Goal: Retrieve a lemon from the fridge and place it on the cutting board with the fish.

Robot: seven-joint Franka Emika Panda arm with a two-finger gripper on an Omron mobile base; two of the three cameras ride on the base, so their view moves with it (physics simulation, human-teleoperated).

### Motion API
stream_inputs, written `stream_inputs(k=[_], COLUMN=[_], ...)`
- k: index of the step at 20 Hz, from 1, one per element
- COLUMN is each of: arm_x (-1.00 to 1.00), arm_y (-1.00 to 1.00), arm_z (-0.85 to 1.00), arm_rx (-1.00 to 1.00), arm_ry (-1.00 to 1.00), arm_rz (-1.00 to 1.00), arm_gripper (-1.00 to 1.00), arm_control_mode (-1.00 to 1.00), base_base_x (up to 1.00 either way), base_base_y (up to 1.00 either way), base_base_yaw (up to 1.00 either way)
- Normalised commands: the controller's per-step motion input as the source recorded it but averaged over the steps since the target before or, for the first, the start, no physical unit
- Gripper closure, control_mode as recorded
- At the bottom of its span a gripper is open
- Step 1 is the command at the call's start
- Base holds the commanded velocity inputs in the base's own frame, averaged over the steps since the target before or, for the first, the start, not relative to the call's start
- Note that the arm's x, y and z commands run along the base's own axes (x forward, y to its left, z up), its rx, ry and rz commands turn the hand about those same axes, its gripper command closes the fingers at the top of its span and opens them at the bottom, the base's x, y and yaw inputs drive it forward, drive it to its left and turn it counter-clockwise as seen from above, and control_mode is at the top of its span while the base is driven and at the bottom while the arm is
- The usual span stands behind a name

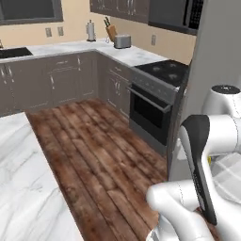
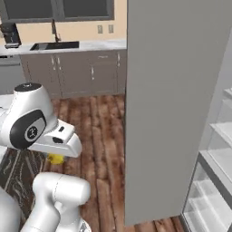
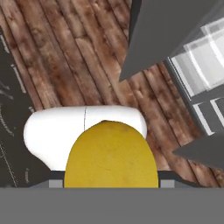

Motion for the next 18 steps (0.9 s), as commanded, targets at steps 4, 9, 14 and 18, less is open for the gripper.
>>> stream_inputs(k=[4, 9, 14, 18], arm_x=[0.0, 0.0, 0.0, 0.0], arm_y=[0.0, 0.0, 0.0, 0.0], arm_z=[0.0, 0.0, 0.0, 0.0], arm_rx=[0.0, 0.0, 0.0, 0.0], arm_ry=[0.0, 0.0, 0.0, 0.0], arm_rz=[0.0, 0.0, 0.0, 0.0], arm_gripper=[1.0, 1.0, 1.0, 1.0], arm_control_mode=[1.0, 1.0, 1.0, 1.0], base_base_x=[-0.64, -0.06, 0.37, 0.65], base_base_y=[0.14, 0.38, 0.12, 0.11], base_base_yaw=[0.51, 0.25, 0.13, 0.12])
